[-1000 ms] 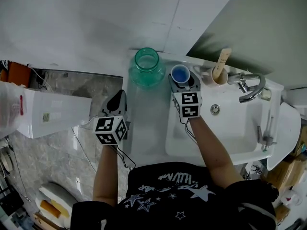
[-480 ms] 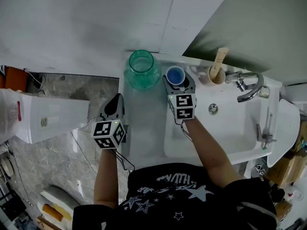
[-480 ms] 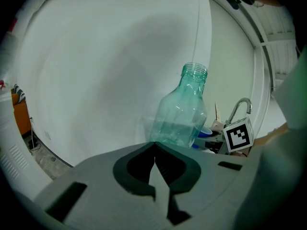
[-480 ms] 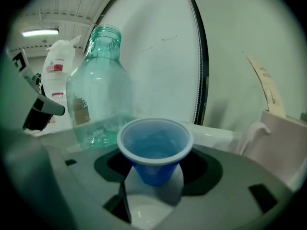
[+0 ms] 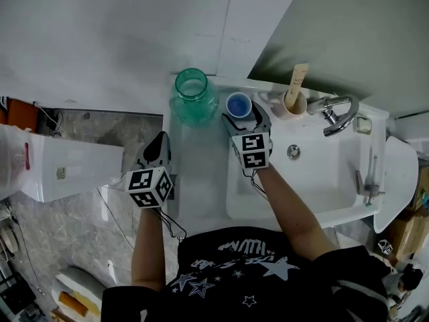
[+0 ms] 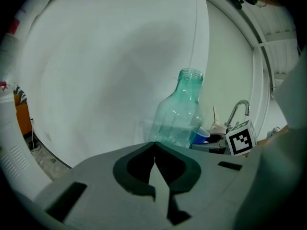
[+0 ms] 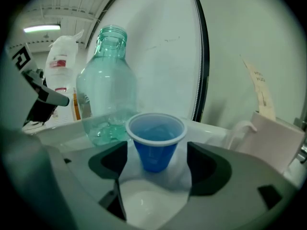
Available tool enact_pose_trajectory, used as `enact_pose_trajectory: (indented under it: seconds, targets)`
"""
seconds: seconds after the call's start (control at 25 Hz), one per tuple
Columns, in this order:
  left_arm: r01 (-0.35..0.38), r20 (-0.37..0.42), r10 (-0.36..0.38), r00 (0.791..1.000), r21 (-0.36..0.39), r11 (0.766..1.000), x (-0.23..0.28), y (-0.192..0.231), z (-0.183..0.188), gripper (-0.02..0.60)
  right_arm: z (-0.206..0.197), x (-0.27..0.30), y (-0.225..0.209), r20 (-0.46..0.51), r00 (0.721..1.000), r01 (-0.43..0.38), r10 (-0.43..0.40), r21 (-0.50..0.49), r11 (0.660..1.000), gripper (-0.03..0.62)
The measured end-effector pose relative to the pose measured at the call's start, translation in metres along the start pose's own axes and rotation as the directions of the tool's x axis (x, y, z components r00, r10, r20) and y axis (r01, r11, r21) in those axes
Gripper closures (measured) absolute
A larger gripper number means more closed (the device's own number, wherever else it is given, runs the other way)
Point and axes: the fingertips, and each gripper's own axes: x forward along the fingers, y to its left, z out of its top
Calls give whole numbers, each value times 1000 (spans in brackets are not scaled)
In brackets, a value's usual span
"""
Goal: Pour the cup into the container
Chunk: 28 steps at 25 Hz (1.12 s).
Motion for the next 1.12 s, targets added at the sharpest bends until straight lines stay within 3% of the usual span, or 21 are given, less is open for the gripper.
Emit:
enact_pose_trajectory:
  seconds: [0.24, 0.4, 0.76, 1.12]
  targets:
    - [-15, 37, 15, 999, 8, 1000, -25, -13, 8, 571, -5, -36, -7, 11, 1000, 7, -7, 2, 1000, 203]
    - [-25, 59, 23, 998, 35, 999, -42, -31, 15, 571, 1, -60, -10, 44, 999, -31, 31, 13, 999, 209]
    - [-50, 113, 43, 993, 62, 997, -86, -86, 19, 571, 32, -121, -11, 165, 981, -117, 103, 78, 990, 301]
    - [-45, 144, 35, 989, 67, 997, -113, -154, 5, 571, 21, -191, -28, 209, 969, -154, 134, 82, 985, 357]
